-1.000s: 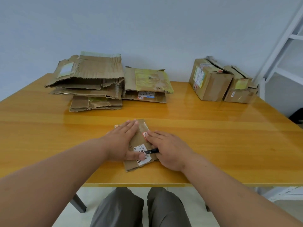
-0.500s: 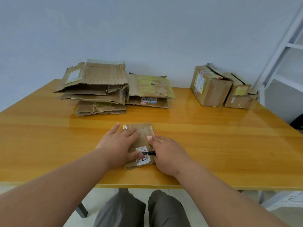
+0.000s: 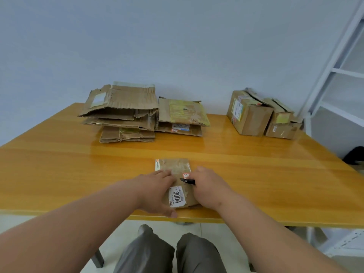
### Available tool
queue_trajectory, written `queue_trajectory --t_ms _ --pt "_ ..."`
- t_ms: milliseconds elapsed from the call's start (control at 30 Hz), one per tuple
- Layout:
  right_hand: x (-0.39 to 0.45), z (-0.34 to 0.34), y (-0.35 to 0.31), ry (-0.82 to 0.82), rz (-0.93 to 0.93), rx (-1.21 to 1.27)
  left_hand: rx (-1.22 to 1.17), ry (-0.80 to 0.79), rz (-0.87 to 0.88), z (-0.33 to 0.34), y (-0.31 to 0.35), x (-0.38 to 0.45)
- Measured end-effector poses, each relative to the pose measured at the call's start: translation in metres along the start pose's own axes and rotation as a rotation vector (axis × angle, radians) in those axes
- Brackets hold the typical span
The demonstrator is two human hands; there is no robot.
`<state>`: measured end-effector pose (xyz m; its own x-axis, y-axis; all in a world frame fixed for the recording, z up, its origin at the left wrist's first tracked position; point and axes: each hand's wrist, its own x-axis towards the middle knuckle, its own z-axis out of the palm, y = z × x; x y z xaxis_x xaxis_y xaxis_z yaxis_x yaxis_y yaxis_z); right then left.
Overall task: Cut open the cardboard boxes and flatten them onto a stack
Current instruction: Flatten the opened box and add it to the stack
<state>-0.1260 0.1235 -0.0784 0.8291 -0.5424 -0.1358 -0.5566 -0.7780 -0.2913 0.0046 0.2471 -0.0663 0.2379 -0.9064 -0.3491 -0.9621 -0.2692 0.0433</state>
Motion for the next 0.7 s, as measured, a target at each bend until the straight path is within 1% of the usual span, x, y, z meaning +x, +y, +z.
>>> queue_trajectory --t_ms 100,167,200,233,300,333,400,467,567,700 --pt "-0.004 -0.001 -0.002 0.005 0.117 0.085 0.024 0.037 0.052 -0.006 0.008 -0.006" --pt "-0.003 -0.004 -0.003 -0.028 0.173 0.127 0.021 0.047 0.065 -0.01 0.01 -0.009" --pt "-0.003 -0.007 -0.003 -0.051 0.197 0.189 -0.013 0.055 0.067 -0.012 0.009 -0.009" --pt "-0.004 -0.011 -0.003 -0.079 0.228 0.296 -0.081 0.07 0.058 -0.014 0.009 -0.01" --pt "-0.009 -0.019 -0.004 -0.138 0.316 0.587 -0.263 0.123 0.022 -0.017 0.007 -0.011" --pt "-0.012 -0.023 -0.003 -0.136 0.342 0.712 -0.327 0.155 0.01 -0.018 0.008 -0.012" --pt "-0.012 -0.029 0.0 -0.074 0.347 0.873 -0.359 0.208 0.003 -0.021 0.009 -0.014" --pt "-0.008 -0.037 0.002 0.001 0.326 0.928 -0.323 0.266 0.021 -0.028 0.008 -0.013" --pt "0.005 -0.053 0.004 0.073 0.266 0.916 -0.221 0.348 0.045 -0.046 0.003 -0.006" --pt "0.034 -0.083 0.004 0.142 0.178 0.857 -0.124 0.389 0.065 -0.082 -0.015 0.016"
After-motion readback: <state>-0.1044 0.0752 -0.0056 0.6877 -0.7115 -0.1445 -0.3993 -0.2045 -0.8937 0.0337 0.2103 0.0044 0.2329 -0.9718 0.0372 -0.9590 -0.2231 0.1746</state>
